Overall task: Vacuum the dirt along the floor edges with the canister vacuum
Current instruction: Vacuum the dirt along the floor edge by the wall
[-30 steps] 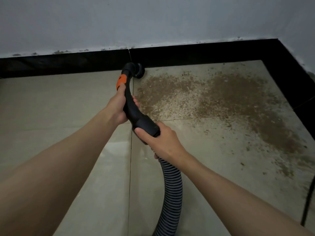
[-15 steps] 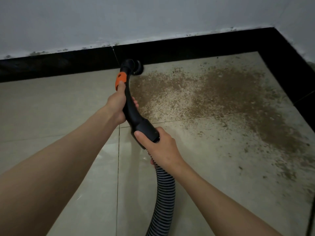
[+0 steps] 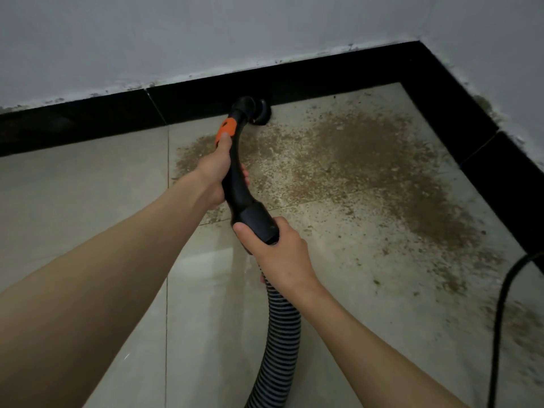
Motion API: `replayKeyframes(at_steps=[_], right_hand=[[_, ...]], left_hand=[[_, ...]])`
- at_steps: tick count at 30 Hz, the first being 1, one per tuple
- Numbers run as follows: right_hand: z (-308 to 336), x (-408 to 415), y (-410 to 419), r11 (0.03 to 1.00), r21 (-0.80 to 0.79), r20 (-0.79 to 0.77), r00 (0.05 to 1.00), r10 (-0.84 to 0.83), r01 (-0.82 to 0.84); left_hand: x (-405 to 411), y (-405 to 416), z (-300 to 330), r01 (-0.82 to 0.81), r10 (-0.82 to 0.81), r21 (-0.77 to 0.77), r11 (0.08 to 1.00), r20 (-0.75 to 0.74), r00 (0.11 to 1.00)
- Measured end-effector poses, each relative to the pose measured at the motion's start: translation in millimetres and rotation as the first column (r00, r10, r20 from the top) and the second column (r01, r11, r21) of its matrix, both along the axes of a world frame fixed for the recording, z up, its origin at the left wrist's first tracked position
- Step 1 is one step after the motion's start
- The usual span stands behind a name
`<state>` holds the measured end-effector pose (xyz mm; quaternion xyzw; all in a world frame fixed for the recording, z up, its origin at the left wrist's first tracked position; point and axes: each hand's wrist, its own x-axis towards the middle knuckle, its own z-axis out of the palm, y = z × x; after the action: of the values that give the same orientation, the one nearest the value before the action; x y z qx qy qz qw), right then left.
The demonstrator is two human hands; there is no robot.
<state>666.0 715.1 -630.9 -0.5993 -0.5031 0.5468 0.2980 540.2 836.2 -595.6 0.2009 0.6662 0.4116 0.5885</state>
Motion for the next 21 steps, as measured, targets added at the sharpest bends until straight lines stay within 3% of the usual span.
replayKeyframes(at_steps=[7, 11, 21], right_hand=[[7.0, 16.4, 9.9, 0.997, -0.019, 0.005, 0.997, -0.072, 0.072], [9.5, 19.5, 9.8, 0.997, -0.014, 0.008, 0.998, -0.070, 0.070], [25.6, -9.9, 0.3, 0.984, 0.071, 0.072, 0.985, 0.158, -0.163]], left_hand=[[27.0, 21.3, 1.0, 0.138, -0.138, -0.016, 0.990, -0.161, 0.977], [28.7, 21.0, 6.3, 0.161, -0.162, -0.019, 0.987, -0.077, 0.984], [-28.0, -7.3, 12.2, -0.121, 0.135, 0.066, 0.990, -0.276, 0.952]])
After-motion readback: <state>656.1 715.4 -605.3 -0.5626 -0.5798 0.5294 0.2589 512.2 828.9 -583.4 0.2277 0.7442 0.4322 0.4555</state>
